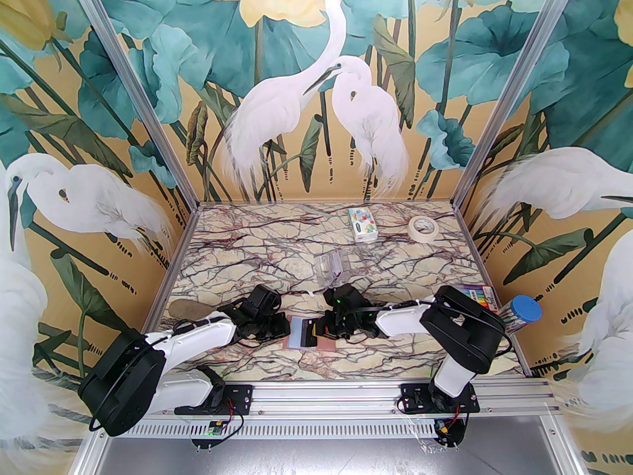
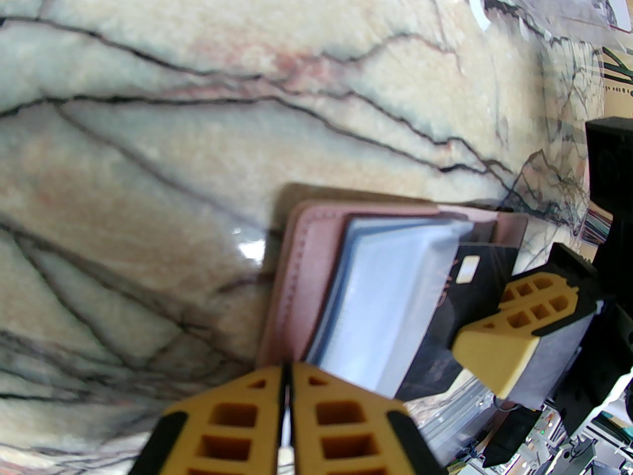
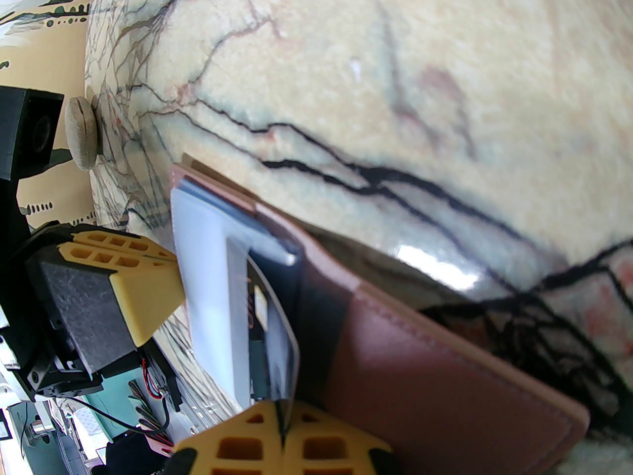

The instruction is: Put the credit cards into the card holder

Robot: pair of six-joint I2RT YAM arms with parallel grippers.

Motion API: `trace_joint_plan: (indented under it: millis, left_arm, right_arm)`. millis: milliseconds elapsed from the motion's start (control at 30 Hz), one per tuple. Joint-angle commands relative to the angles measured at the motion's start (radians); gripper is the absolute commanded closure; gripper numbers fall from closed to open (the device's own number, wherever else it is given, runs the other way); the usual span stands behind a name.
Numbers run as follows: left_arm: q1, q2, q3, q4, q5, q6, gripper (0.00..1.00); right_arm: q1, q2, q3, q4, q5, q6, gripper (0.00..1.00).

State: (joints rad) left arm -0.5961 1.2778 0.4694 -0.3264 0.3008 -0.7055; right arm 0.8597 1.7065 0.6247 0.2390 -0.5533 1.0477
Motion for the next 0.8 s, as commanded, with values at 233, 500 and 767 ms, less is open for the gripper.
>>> trace_joint_plan:
  millis: [233,500,767]
  left_arm:
    - [-0.015,0.043,-0.018,-0.028,-0.035,0.006,0.90]
    - [-0.015,0.041,-0.018,-0.024,-0.032,0.009,0.90]
    - [-0.015,0.043,-0.017,-0.022,-0.029,0.010,0.90]
  right_arm:
    - [0.015,-0.060,0.040,-0.266,0.088,-0.024,0.77]
    - [0.014,-0.077,0.090,-0.352,0.108,-0.048,0.66]
    - [0.022,-0.062,0.164,-0.469,0.149,-0.067,0.66]
